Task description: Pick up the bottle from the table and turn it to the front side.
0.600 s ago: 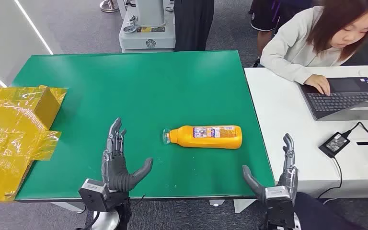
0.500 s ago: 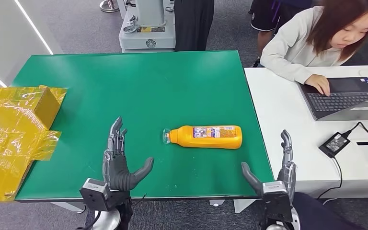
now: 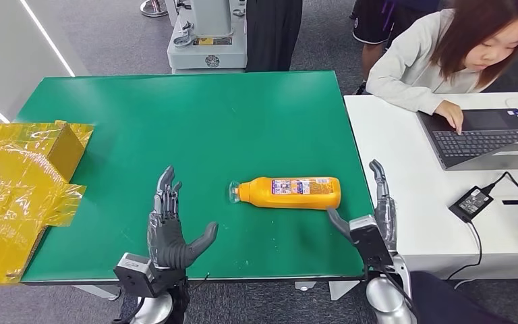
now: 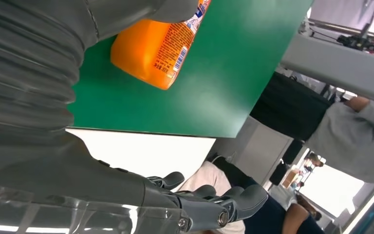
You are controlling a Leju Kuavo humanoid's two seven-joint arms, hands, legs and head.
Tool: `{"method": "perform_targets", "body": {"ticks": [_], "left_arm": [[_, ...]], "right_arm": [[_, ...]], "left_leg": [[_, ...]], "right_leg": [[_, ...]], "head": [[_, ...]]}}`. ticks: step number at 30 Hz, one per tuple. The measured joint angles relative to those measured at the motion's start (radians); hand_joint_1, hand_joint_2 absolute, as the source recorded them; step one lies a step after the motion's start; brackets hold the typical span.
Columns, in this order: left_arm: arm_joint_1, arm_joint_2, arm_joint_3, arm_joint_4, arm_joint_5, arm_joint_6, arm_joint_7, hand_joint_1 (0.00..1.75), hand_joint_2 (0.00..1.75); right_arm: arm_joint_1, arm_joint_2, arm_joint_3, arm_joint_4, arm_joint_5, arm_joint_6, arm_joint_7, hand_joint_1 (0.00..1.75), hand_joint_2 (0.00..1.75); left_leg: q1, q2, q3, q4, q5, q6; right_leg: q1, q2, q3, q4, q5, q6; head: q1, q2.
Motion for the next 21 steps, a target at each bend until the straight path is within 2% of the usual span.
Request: {"method": "perform_targets", "body": {"ticks": [13, 21], "left_arm": [[-0.042, -0.012, -0.018, 0.056, 0.022, -0.020, -0.002, 0.00, 1.75], [-0.076, -0.017, -0.026, 0.092, 0.026, -0.033, -0.002, 0.00, 1.75]], "right_arm": [[-0.317, -0.015, 0.093, 0.338, 0.116, 0.113, 0.072, 0.00, 1.75], [-0.376, -0.020, 0.130, 0.431, 0.171, 0.140, 0.102, 0.00, 1.75]], "left_leg": [[0.000, 0.000, 0.000, 0.001, 0.001, 0.000], [0.000, 0.000, 0.000, 0.001, 0.001, 0.000]], "right_leg": [[0.000, 0.001, 0.000, 0.001, 0.001, 0.000], [0.000, 0.001, 0.000, 0.000, 0.001, 0.000]], "head": [[0.000, 0.000], [0.000, 0.000]]}}
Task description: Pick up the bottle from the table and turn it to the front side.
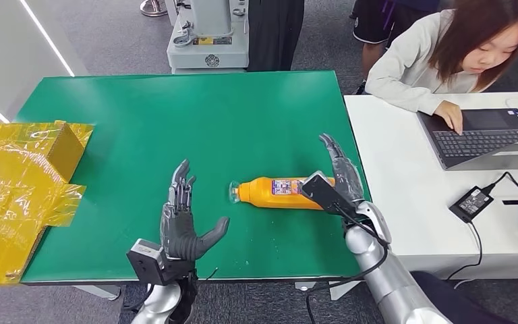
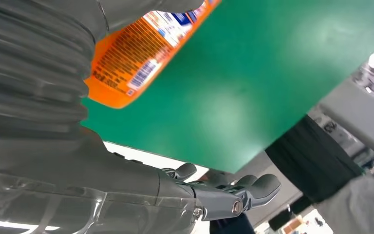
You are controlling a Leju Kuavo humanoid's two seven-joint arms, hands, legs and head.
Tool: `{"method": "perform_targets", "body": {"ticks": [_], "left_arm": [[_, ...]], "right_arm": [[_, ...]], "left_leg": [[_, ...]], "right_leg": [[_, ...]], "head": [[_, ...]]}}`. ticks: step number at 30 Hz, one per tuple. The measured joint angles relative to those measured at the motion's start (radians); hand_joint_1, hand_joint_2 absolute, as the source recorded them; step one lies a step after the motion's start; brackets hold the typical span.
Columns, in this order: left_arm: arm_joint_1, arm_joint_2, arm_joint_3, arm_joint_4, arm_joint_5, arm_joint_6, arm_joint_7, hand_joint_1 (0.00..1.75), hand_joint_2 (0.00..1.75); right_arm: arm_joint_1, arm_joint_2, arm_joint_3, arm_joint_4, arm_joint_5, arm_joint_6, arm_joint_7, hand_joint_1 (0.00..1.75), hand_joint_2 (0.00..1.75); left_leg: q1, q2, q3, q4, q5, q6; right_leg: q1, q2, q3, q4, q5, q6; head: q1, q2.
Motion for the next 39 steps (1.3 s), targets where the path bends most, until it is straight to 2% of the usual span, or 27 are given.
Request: {"method": "perform_targets", "body": {"ticks": [13, 34, 39], "left_arm": [[-0.020, 0.001, -0.003, 0.036, 0.014, -0.012, 0.001, 0.00, 1.75], [-0.022, 0.006, -0.002, 0.080, -0.006, -0.013, 0.011, 0.00, 1.75], [-0.033, 0.005, -0.001, 0.102, 0.016, -0.039, 0.023, 0.00, 1.75]], "right_arm": [[-0.051, -0.042, 0.055, 0.094, 0.061, 0.131, 0.061, 0.00, 1.75], [-0.070, -0.054, 0.119, 0.179, 0.144, 0.173, 0.066, 0.00, 1.75], [-0.110, -0.059, 0.159, 0.207, 0.177, 0.232, 0.103, 0.00, 1.75]], "left_leg": [[0.000, 0.000, 0.000, 0.000, 0.000, 0.000], [0.000, 0.000, 0.000, 0.000, 0.000, 0.000], [0.000, 0.001, 0.002, 0.000, 0.000, 0.000]], "right_leg": [[0.000, 0.000, 0.000, 0.000, 0.000, 0.000], [0.000, 0.000, 0.000, 0.000, 0.000, 0.000], [0.000, 0.001, 0.001, 0.000, 0.001, 0.000]], "head": [[0.000, 0.000], [0.000, 0.000], [0.000, 0.000]]}}
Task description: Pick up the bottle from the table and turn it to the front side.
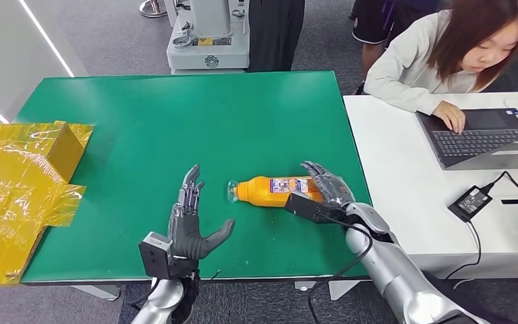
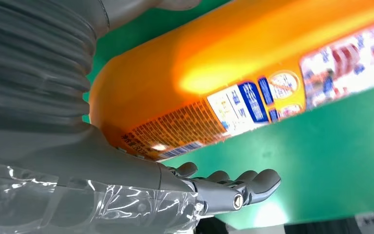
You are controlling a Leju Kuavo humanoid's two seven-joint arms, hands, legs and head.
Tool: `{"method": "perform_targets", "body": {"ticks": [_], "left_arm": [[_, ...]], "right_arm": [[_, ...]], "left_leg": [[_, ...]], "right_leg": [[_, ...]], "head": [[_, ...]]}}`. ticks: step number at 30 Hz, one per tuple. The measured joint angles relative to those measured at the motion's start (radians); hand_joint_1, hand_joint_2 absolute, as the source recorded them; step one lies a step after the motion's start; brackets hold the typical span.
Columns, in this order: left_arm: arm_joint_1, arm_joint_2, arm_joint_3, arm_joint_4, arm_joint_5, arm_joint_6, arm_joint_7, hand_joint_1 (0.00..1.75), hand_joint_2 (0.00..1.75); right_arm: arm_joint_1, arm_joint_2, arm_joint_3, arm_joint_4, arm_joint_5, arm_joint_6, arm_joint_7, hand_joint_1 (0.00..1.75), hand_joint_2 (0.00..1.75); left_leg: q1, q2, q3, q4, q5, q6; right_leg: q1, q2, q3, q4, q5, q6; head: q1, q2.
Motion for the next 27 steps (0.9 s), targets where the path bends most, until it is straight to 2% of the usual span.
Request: {"method": "perform_targets", "body": {"ticks": [6, 13, 17, 18, 21, 22, 27], "left_arm": [[-0.009, 0.000, 0.001, 0.013, 0.027, -0.029, 0.012, 0.00, 1.75], [-0.021, 0.003, 0.007, 0.018, 0.105, -0.082, 0.047, 0.00, 1.75], [-0.023, 0.008, 0.010, 0.018, 0.144, -0.104, 0.056, 0.00, 1.75], [-0.023, 0.010, 0.011, 0.018, 0.155, -0.110, 0.058, 0.00, 1.75], [-0.023, 0.016, 0.013, 0.018, 0.176, -0.125, 0.061, 0.00, 1.75], [-0.023, 0.018, 0.014, 0.018, 0.182, -0.129, 0.062, 0.00, 1.75], [-0.027, 0.025, 0.018, 0.018, 0.201, -0.141, 0.069, 0.00, 1.75]], "right_arm": [[-0.061, -0.008, 0.060, 0.045, 0.032, 0.074, 0.045, 0.00, 1.75], [-0.186, -0.025, 0.168, 0.108, 0.048, 0.297, 0.087, 0.00, 1.75], [-0.231, -0.035, 0.226, 0.129, 0.029, 0.367, 0.089, 0.00, 1.75], [-0.239, -0.037, 0.240, 0.133, 0.024, 0.375, 0.090, 0.23, 1.75], [-0.254, -0.041, 0.275, 0.141, 0.007, 0.383, 0.099, 1.51, 1.75], [-0.257, -0.043, 0.286, 0.142, -0.002, 0.382, 0.105, 1.72, 1.75], [-0.271, -0.050, 0.338, 0.148, -0.036, 0.380, 0.128, 1.75, 1.75]], "left_leg": [[0.000, 0.001, 0.003, 0.000, 0.000, 0.000], [0.000, 0.002, 0.004, 0.000, 0.001, 0.001], [0.000, 0.002, 0.004, 0.000, 0.001, 0.001], [0.000, 0.002, 0.004, 0.000, 0.001, 0.001], [0.000, 0.002, 0.004, 0.000, 0.001, 0.001], [0.000, 0.002, 0.004, 0.000, 0.001, 0.001], [0.000, 0.001, 0.003, 0.000, 0.001, 0.001]], "right_leg": [[0.000, 0.001, 0.002, 0.000, 0.001, 0.000], [0.000, 0.002, 0.003, 0.000, 0.002, 0.000], [0.000, 0.002, 0.003, 0.000, 0.003, 0.000], [0.000, 0.002, 0.003, 0.000, 0.003, 0.000], [0.000, 0.002, 0.003, 0.000, 0.002, 0.000], [0.000, 0.002, 0.003, 0.000, 0.002, 0.000], [0.000, 0.002, 0.003, 0.000, 0.002, 0.000]], "head": [[0.000, 0.000], [0.000, 0.000], [0.000, 0.000], [0.000, 0.000], [0.000, 0.000], [0.000, 0.000], [0.000, 0.000]]}}
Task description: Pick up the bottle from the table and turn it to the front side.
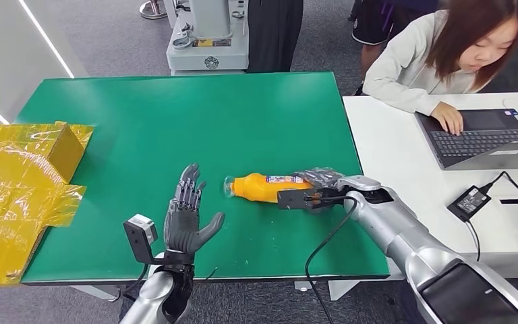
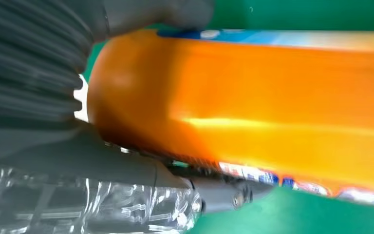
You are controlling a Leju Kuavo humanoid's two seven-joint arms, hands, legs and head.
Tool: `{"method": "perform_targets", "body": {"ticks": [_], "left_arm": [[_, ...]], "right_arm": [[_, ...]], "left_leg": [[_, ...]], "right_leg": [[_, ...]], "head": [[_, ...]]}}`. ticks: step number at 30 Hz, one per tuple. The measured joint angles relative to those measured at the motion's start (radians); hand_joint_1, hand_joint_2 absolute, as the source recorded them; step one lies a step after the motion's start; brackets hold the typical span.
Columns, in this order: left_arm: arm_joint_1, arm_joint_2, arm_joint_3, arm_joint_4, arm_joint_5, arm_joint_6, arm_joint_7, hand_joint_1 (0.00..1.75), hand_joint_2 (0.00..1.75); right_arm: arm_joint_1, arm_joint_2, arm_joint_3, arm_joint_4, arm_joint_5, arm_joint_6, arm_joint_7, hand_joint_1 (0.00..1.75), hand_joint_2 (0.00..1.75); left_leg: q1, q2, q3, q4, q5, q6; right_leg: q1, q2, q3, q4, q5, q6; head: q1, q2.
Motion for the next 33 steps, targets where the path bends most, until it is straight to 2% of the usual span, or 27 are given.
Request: {"method": "perform_targets", "body": {"ticks": [9, 14, 18, 21, 33], "left_arm": [[-0.003, 0.004, 0.000, 0.000, 0.010, -0.008, 0.001, 0.00, 1.75], [-0.002, 0.007, 0.003, 0.000, 0.005, -0.009, 0.000, 0.00, 1.75], [0.004, 0.008, 0.009, 0.000, -0.014, 0.001, -0.009, 0.00, 1.75], [0.006, 0.009, 0.010, 0.004, -0.023, 0.012, -0.018, 0.00, 1.75], [0.019, 0.019, 0.018, 0.006, -0.091, 0.021, -0.007, 0.00, 1.75]], "right_arm": [[-0.004, -0.023, 0.044, 0.002, -0.036, -0.055, 0.010, 1.75, 1.75], [0.033, -0.047, 0.048, -0.009, -0.126, -0.180, -0.038, 1.75, 1.75], [0.162, -0.062, -0.041, -0.090, -0.328, -0.302, -0.171, 1.75, 1.75], [0.279, -0.063, -0.134, -0.178, -0.410, -0.364, -0.227, 1.75, 1.75], [0.671, -0.029, -0.460, -0.575, -0.424, -0.513, -0.264, 1.75, 1.75]], "left_leg": [[0.000, 0.000, 0.000, 0.000, 0.000, 0.000], [0.000, -0.002, -0.001, 0.000, 0.000, 0.000], [0.000, -0.004, -0.002, 0.000, 0.000, 0.000], [0.000, -0.004, -0.003, 0.000, -0.001, 0.000], [0.000, -0.009, -0.005, 0.000, -0.001, 0.001]], "right_leg": [[0.000, 0.000, 0.000, 0.000, 0.000, 0.000], [0.000, -0.002, 0.000, 0.000, 0.000, 0.000], [0.000, -0.004, 0.000, -0.001, -0.001, 0.001], [0.000, -0.004, 0.000, -0.001, -0.002, 0.001], [0.000, -0.009, -0.001, -0.001, -0.003, 0.003]], "head": [[0.000, 0.000], [0.000, 0.000], [0.000, 0.000], [0.000, 0.000], [0.000, 0.000]]}}
